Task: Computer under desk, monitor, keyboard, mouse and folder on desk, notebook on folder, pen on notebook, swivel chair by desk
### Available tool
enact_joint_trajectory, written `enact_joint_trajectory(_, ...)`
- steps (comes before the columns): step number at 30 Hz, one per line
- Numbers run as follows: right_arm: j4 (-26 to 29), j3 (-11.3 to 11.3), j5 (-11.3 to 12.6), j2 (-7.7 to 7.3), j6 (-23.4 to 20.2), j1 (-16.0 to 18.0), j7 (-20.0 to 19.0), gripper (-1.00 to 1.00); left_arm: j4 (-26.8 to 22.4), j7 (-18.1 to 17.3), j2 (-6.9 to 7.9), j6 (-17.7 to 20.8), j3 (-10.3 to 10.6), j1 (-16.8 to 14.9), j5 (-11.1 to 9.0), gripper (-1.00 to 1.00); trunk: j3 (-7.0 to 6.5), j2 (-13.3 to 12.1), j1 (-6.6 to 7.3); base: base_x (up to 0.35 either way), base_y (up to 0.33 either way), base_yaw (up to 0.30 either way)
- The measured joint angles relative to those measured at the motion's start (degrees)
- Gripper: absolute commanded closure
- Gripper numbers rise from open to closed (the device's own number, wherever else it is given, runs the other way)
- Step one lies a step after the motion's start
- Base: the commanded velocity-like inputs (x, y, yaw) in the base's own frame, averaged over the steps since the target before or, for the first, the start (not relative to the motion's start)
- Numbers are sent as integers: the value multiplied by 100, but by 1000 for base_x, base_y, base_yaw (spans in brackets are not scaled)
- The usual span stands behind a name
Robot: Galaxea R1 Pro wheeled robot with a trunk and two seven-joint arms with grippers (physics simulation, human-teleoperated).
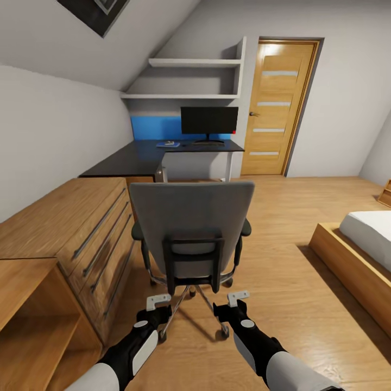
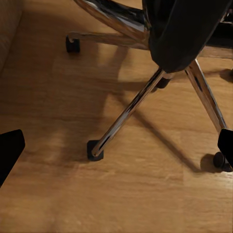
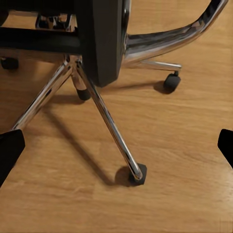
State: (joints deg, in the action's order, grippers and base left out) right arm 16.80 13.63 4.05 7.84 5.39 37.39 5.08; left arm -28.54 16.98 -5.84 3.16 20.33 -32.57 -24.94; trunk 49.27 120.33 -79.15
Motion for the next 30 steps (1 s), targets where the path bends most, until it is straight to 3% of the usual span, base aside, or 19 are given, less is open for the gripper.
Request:
enact_joint_trajectory(17, 4, -21, -9, -1, 477, -4, 48, -100, 0, 8, 24, -13, -4, 0, -6, -100, 305, 682, -374, 0, 0, 0)
enact_joint_trajectory(23, 5, -14, -12, 1, 964, -21, 67, -100, 0, 8, 24, -13, -3, 0, -6, -100, 399, 923, -505, 0, 0, 0)
enact_joint_trajectory(30, 5, -2, -18, 1, 1011, -26, 77, -100, 0, 11, 24, -20, -4, 0, 1, -100, 464, 1203, -659, 0, 0, 0)
